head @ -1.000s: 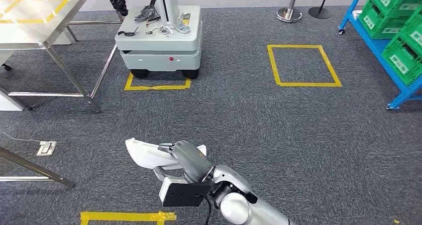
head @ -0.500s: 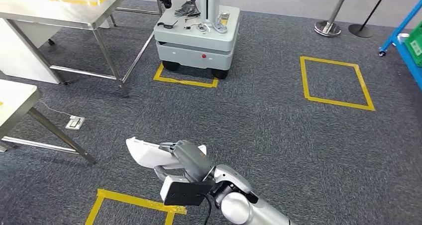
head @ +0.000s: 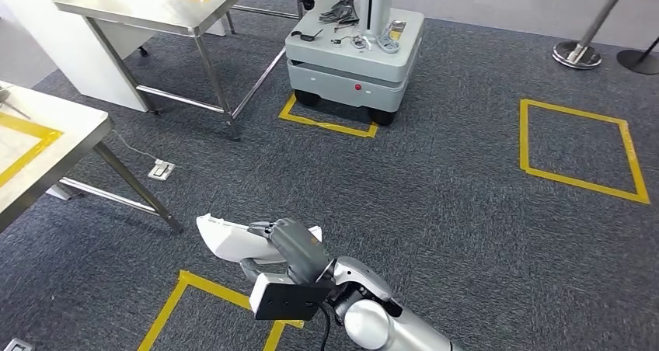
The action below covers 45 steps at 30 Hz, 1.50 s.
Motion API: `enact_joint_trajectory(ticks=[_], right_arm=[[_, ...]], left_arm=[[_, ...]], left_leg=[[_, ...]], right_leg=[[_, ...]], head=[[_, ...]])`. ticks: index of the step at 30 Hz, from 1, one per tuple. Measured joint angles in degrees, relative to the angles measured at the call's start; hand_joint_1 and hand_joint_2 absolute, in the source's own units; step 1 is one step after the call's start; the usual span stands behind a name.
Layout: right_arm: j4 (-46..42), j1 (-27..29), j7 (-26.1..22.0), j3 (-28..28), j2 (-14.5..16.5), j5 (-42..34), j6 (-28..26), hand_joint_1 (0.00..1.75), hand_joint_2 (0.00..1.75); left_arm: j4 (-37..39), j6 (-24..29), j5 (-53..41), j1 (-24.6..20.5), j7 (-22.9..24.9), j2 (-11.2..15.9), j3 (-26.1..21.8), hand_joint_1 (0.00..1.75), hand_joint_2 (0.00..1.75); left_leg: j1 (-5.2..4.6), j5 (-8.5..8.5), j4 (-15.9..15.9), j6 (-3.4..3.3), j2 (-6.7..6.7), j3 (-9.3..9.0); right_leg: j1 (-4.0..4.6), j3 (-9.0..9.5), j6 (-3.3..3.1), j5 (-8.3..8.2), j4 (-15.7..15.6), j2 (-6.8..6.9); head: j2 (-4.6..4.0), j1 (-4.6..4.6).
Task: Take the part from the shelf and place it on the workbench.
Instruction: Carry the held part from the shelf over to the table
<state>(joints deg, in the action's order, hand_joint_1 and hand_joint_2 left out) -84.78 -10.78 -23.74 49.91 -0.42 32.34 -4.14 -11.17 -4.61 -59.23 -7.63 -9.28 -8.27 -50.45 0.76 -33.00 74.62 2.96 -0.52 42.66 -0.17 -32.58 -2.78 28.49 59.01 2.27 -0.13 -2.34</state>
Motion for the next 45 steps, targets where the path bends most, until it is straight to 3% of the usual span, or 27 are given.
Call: enact_joint_trajectory(ticks=[1, 2, 4, 6, 9, 11, 13, 15, 16, 18, 20, 22, 24, 26, 28, 29, 30, 31, 32, 34, 36, 37, 39, 40, 42, 43, 45], right_arm=[[0.0, 0.0, 0.1, 0.0, 0.0, 0.0, 0.0, 1.57, 1.75], [0.0, 0.0, 0.1, 0.0, 0.0, 0.1, -0.1, 1.57, 1.75], [0.0, 0.0, 0.2, 0.0, 0.2, 0.1, -0.2, 1.57, 1.75], [0.0, 0.1, 0.2, 0.0, 0.3, 0.2, -0.2, 1.57, 1.75], [-0.1, 0.1, 0.4, 0.0, 0.4, 0.3, -0.3, 1.57, 1.75], [-0.2, 0.1, 0.4, -0.1, 0.5, 0.4, -0.3, 1.57, 1.75], [-0.3, 0.2, 0.5, -0.1, 0.5, 0.6, -0.2, 1.57, 1.75], [-0.3, 0.5, 0.6, -0.2, 0.5, 0.6, -0.2, 1.57, 1.75], [-0.3, 0.6, 0.6, -0.2, 0.4, 0.6, -0.1, 1.57, 1.75], [-0.4, 0.6, 0.6, -0.3, 0.4, 0.6, -0.1, 1.57, 1.75], [-0.4, 0.6, 0.6, -0.3, 0.4, 0.6, -0.1, 1.57, 1.75], [-0.4, 0.7, 0.5, -0.3, 0.4, 0.6, 0.0, 1.57, 1.75], [-0.3, 0.8, 0.2, -0.3, 0.5, 0.6, 0.0, 1.57, 1.75], [-0.3, 0.8, 0.0, -0.3, 0.6, 0.5, 0.1, 1.57, 1.75], [-0.3, 0.8, -0.2, -0.3, 0.7, 0.5, 0.2, 1.57, 1.75], [-0.3, 0.8, -0.2, -0.3, 0.7, 0.5, 0.2, 1.57, 1.75], [-0.2, 0.8, -0.2, -0.3, 0.7, 0.5, 0.2, 1.57, 1.75], [-0.2, 0.8, -0.2, -0.3, 0.7, 0.5, 0.3, 1.57, 1.75], [-0.2, 0.8, -0.2, -0.3, 0.7, 0.5, 0.3, 1.57, 1.75], [-0.2, 0.8, -0.1, -0.4, 0.7, 0.5, 0.4, 1.57, 1.75], [-0.2, 0.7, -0.1, -0.5, 0.8, 0.5, 0.5, 1.57, 1.75], [-0.2, 0.7, -0.1, -0.5, 0.8, 0.5, 0.5, 1.57, 1.75], [-0.2, 0.7, -0.1, -0.6, 0.8, 0.5, 0.6, 1.57, 1.75], [-0.2, 0.7, -0.1, -0.6, 0.8, 0.5, 0.6, 1.57, 1.75], [-0.2, 0.6, 0.0, -0.7, 0.8, 0.5, 0.6, 1.57, 1.75], [-0.2, 0.6, 0.0, -0.7, 0.8, 0.5, 0.6, 1.57, 1.75], [-0.2, 0.7, 0.0, -0.7, 0.7, 0.5, 0.7, 1.57, 1.75]], left_arm=[[0.0, 0.0, 0.0, 0.1, 0.1, 0.0, 0.0, 0.0, 1.75], [0.0, 0.0, -0.1, 0.2, 0.2, 0.0, 0.0, 0.0, 1.75], [0.0, 0.0, -0.1, 0.3, 0.2, 0.1, 0.0, 0.0, 1.75], [0.0, 0.0, -0.2, 0.0, 0.2, 0.1, 0.0, 0.0, 1.75], [0.0, 0.0, -0.4, -0.1, 0.2, 0.0, 0.0, 0.0, 1.75], [0.0, 0.0, -0.4, -0.2, 0.2, 0.0, 0.0, 0.0, 1.75], [0.0, 0.0, -0.4, -0.5, 0.2, 0.0, 0.0, 0.0, 1.75], [0.0, 0.0, -0.4, -0.5, 0.1, -0.1, 0.0, 0.0, 1.75], [0.0, 0.0, -0.4, -0.5, 0.1, -0.1, 0.0, 0.0, 1.75], [0.0, 0.0, -0.4, -0.4, 0.2, -0.1, 0.0, 0.0, 1.75], [0.0, 0.0, -0.4, -0.4, 0.2, -0.2, 0.0, 0.0, 1.75], [0.0, 0.0, -0.4, -0.4, 0.2, -0.2, 0.0, 0.0, 1.75], [0.0, 0.0, -0.4, -0.2, 0.2, -0.1, 0.0, 0.0, 1.75], [0.0, 0.0, -0.4, 0.0, 0.2, -0.2, 0.0, 0.0, 1.75], [0.0, 0.0, -0.4, 0.0, 0.2, -0.2, 0.0, 0.0, 1.75], [0.0, 0.0, -0.4, -0.1, 0.2, -0.3, 0.0, 0.0, 1.75], [0.0, 0.0, -0.4, -0.1, 0.2, -0.3, 0.0, 0.0, 1.75], [0.0, 0.0, -0.4, 0.0, 0.2, -0.4, 0.0, 0.0, 1.75], [0.0, 0.0, -0.4, 0.0, 0.2, -0.4, 0.0, 0.0, 1.75], [0.0, 0.0, -0.4, 0.0, 0.3, -0.4, 0.0, 0.0, 1.75], [0.0, 0.0, -0.4, -0.2, 0.3, -0.4, 0.0, 0.0, 1.75], [0.0, 0.0, -0.4, -0.2, 0.3, -0.4, 0.0, 0.0, 1.75], [0.0, 0.0, -0.4, -0.2, 0.3, -0.5, 0.0, 0.0, 1.75], [0.0, 0.0, -0.4, -0.2, 0.3, -0.5, 0.0, 0.0, 1.75], [0.0, 0.0, -0.4, -0.2, 0.3, -0.5, 0.0, 0.0, 1.75], [0.0, 0.0, -0.4, -0.3, 0.3, -0.5, 0.0, 0.0, 1.75], [0.0, 0.0, -0.4, -0.4, 0.3, -0.6, 0.0, 0.0, 1.75]], left_leg=[[-0.01, 0.5, -0.1, -0.04, 0.13, -0.32], [-0.04, 1.93, -2.5, -0.15, 0.44, -1.85], [-0.4, 4.92, -10.6, -0.68, 2.77, -6.48], [-0.87, 5.96, -15.3, -1.43, 4.61, -8.96], [-0.88, 6.21, -15.9, -2.32, 3.25, -8.98], [-0.45, 6.71, -16.4, -3.04, 1.97, -9.15], [-0.25, 7.03, -16.5, -3.48, 0.65, -9.0], [-0.22, 7.1, -16.3, -3.57, -0.86, -8.8], [-0.2, 7.11, -16.2, -3.55, -1.63, -8.75], [-0.09, 7.05, -15.9, -3.35, -3.17, -8.71], [-0.05, 6.96, -15.5, -2.73, -4.53, -8.47], [-0.05, 7.09, -15.5, -1.84, -5.51, -8.04], [0.11, 7.39, -15.8, -0.98, -6.17, -7.56], [0.08, 6.15, -14.2, -0.43, -4.46, -6.58], [-0.05, 2.33, -7.9, -0.12, -1.34, -3.87], [-0.03, 0.35, -4.0, 0.0, -0.44, -2.12], [-0.01, -0.8, -1.0, 0.06, -0.05, -0.88], [0.0, -0.82, 0.1, 0.06, 0.12, -0.64], [-0.01, 0.2, -1.2, 0.03, 0.3, -1.55], [-0.07, 3.49, -8.8, -0.21, 1.7, -5.89], [-0.32, 5.31, -14.7, -0.85, 3.15, -9.12], [-0.48, 5.42, -15.6, -1.24, 3.33, -9.5], [-0.5, 5.77, -15.7, -1.99, 2.24, -9.33], [-0.39, 5.94, -15.9, -2.35, 1.72, -9.32], [-0.11, 6.32, -16.2, -3.09, 0.72, -9.42], [-0.07, 6.42, -16.2, -3.3, 0.19, -9.32], [-0.1, 6.53, -16.1, -3.5, -1.08, -9.04]], right_leg=[[0.07, 0.0, -0.03, 0.05, 0.0, 0.7], [0.11, 0.03, -0.02, 0.12, 0.1, 1.34], [0.32, 0.16, 0.23, 0.37, 0.3, 2.48], [0.58, 0.24, 0.7, 0.57, 0.4, 3.46], [0.57, 0.52, 1.59, 0.8, 0.3, 4.52], [0.33, -0.35, 2.34, 2.52, 2.8, 2.21], [-0.02, -3.56, 2.86, 5.94, 9.6, -1.02], [-0.2, -6.88, 3.12, 7.78, 15.9, -1.91], [-0.29, -7.31, 3.18, 7.1, 16.3, -1.99], [-0.57, -4.9, 3.17, 3.17, 10.6, -2.59], [-0.83, -1.67, 3.11, 0.43, 3.4, -4.55], [-0.73, -0.8, 2.79, 0.05, 1.0, -5.49], [-0.59, -0.73, 2.0, -0.4, 0.6, -4.51], [-0.67, -0.45, 1.17, -0.86, 0.0, -3.36], [-0.59, -0.52, 0.74, -1.05, -0.2, -2.02], [-0.5, -0.63, 0.66, -1.04, -0.2, -1.31], [-0.42, -0.74, 0.62, -1.01, -0.1, -0.58], [-0.38, -0.8, 0.61, -0.98, 0.0, 0.12], [-0.36, -0.83, 0.63, -0.95, 0.0, 0.8], [-0.32, -0.76, 0.85, -0.77, 0.2, 2.03], [-0.07, -0.67, 1.34, -0.57, 0.4, 2.97], [0.04, -0.63, 1.65, -0.57, 0.4, 3.35], [0.1, -0.52, 2.3, -0.62, 0.2, 4.12], [-0.03, -0.55, 2.66, -0.35, 0.5, 3.78], [-0.32, -1.87, 3.27, 1.83, 3.7, 1.4], [-0.45, -3.38, 3.48, 3.61, 7.1, -0.2], [-0.45, -6.86, 3.65, 6.52, 14.4, -1.68]], head=[[0.0, 0.01], [0.0, 0.01], [0.0, 0.02], [0.0, -0.03], [0.0, -0.04], [0.0, -0.11], [0.0, -0.23], [0.0, -0.27], [0.0, -0.26], [0.0, -0.26], [0.0, -0.27], [0.0, -0.26], [0.0, -0.25], [0.0, -0.12], [0.0, 0.06], [0.0, 0.1], [0.0, 0.1], [0.0, 0.1], [0.0, 0.1], [0.0, 0.1], [0.0, 0.07], [0.0, 0.04], [0.0, 0.03], [0.0, 0.01], [0.0, -0.09], [0.0, -0.16], [0.0, -0.24]])
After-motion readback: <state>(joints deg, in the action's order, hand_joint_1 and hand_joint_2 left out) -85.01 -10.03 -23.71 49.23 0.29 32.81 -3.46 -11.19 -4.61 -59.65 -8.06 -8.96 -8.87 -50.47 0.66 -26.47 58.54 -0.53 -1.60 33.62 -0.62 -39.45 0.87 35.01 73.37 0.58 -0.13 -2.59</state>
